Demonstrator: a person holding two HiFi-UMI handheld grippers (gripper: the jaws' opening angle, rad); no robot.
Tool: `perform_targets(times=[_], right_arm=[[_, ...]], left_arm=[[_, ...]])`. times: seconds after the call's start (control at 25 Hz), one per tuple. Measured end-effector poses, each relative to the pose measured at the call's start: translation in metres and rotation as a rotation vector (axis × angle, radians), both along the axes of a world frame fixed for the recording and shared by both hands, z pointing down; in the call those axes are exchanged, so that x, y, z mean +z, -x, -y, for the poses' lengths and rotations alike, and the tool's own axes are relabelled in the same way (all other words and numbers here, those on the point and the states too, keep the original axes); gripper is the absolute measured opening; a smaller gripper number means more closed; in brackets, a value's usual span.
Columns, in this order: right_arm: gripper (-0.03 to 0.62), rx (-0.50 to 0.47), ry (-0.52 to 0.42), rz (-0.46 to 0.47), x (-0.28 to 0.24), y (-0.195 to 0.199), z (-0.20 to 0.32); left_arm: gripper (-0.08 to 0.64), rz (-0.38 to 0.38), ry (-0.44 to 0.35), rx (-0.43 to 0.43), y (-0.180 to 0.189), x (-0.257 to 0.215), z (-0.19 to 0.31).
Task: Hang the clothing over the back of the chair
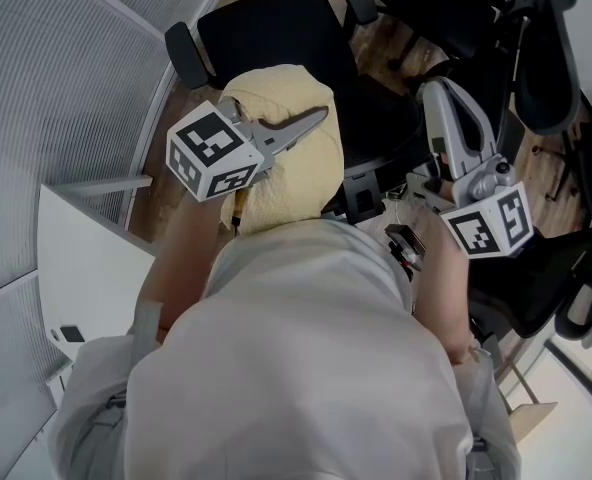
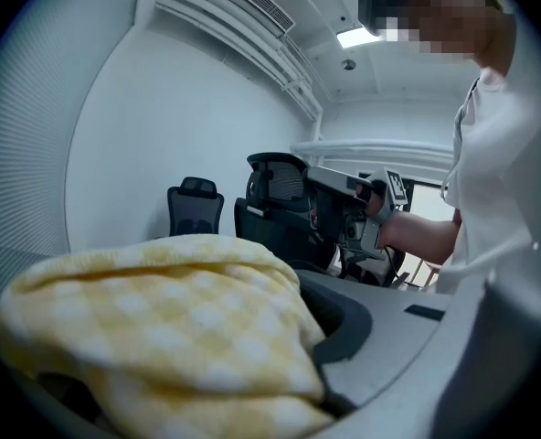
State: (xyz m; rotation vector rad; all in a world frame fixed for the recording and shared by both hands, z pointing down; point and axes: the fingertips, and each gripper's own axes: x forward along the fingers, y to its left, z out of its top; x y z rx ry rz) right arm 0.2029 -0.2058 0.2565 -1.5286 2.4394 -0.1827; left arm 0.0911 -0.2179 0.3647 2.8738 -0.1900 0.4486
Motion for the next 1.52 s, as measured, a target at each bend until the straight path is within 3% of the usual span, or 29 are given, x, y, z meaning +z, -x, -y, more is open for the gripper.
perform_targets(times=[0.92,1.28,1.52], right_arm=[[0.021,-0.003,0.017,-0.024,0.002,0.002,0.002],[0.021,0.0,0.012,-0.035,0.001,0.0,0.001],[0.022,-0.058,0.041,-0.027,0.007,0.011,0.004]], left_arm=[[0.142,0.14,0.239,0.054,0.003,0.062,0.009],[0.146,0.129,0.338,0.071,0.005,0.071,0.007],[0.152,0.056,0.423,0.062,0.008,0.068,0.008]])
